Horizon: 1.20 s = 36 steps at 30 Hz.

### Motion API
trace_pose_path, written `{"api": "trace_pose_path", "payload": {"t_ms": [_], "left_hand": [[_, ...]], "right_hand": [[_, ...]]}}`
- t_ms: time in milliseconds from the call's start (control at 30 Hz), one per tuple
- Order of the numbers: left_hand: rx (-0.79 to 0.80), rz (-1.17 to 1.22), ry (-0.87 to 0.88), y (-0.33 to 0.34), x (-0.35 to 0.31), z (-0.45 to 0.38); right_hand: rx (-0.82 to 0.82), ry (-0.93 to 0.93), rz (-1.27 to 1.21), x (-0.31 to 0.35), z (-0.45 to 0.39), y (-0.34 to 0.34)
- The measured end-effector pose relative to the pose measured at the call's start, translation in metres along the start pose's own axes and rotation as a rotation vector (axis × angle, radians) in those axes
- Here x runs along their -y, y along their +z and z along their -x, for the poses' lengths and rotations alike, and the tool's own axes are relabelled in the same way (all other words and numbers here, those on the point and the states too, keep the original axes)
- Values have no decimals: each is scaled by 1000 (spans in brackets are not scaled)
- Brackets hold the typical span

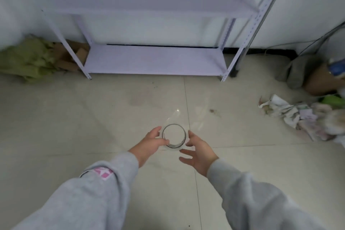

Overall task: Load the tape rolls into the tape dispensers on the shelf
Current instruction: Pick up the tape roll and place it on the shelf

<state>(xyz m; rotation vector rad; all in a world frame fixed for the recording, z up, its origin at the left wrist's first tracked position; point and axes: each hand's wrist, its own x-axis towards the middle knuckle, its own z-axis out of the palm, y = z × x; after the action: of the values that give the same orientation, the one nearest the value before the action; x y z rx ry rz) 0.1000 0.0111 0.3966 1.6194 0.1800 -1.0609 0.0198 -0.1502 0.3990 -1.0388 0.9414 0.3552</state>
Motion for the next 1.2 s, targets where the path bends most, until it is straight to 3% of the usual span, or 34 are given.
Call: {"api": "trace_pose_path", "payload": {"t_ms": [333, 500, 600, 867, 1200], "left_hand": [[-76, -70, 246, -36, -244, 207], [-95, -116, 370, -57, -319, 266], [-112, -136, 426, -60, -344, 282], [-157, -125, 509, -63, -401, 242], [-318, -63, 565, -68, -523, 126]], "right_hand": [[112, -348, 256, 185, 225, 103], [217, -562, 279, 243, 292, 139], [204, -586, 252, 267, 299, 148], [269, -584, 213, 333, 258, 153], [300, -602, 222, 491, 163, 161]]}}
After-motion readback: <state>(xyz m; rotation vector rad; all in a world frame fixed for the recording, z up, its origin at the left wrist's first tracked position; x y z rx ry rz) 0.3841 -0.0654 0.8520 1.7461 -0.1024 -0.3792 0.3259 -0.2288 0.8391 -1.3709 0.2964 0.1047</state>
